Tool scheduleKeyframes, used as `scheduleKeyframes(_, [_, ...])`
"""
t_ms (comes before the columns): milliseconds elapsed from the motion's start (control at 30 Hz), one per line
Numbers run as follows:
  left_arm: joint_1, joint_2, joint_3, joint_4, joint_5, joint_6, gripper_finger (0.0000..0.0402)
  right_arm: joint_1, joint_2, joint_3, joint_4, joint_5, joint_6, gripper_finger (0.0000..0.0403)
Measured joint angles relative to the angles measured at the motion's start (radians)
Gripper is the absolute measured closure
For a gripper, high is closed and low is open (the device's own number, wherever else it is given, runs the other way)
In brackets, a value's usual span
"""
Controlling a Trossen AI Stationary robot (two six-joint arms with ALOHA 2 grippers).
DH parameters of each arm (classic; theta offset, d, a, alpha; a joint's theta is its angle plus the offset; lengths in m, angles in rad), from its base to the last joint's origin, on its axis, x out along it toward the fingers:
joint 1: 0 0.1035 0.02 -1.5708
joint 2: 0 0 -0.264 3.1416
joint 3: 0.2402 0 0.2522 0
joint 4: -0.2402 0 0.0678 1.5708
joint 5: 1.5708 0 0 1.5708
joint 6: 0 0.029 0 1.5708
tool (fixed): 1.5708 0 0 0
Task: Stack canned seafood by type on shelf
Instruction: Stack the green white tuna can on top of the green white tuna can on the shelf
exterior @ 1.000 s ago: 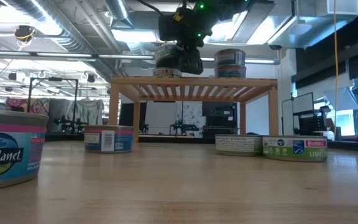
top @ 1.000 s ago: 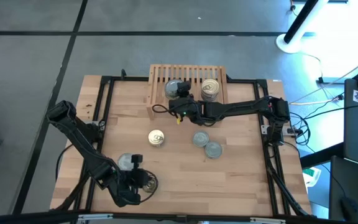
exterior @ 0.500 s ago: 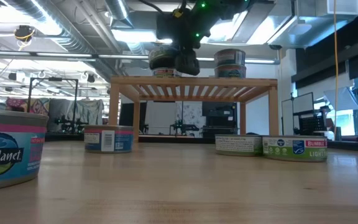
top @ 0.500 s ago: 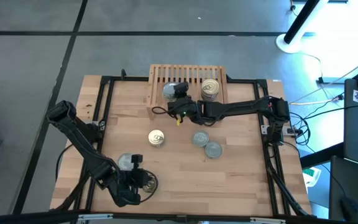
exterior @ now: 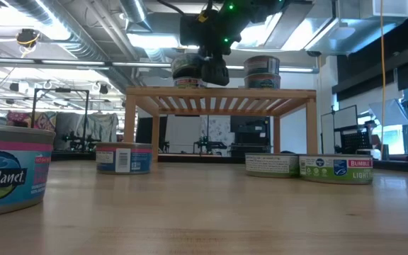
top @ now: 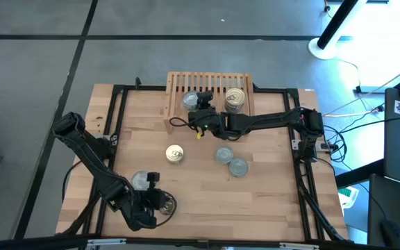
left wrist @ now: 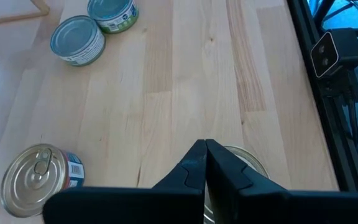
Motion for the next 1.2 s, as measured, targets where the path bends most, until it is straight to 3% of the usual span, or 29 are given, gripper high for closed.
scheduleKeyframes(167, [0.0, 0.0, 0.0, 0.001, 0.0, -0.004, 0.0398, 0.0, 0.0, 0.0, 0.0, -0.002, -0.001, 0.0136])
scheduleKeyframes(867, [0.0, 0.0, 0.0, 0.002, 0.0, -0.004, 0.0398, -0.026, 0.0, 0.002, 0.0, -0.043, -0.205, 0.0134])
scheduleKeyframes(1200, [0.0, 0.0, 0.0, 0.002, 0.0, -0.005, 0.0398, -0.027, 0.0, 0.116, -0.193, -0.071, -0.175, 0.0134])
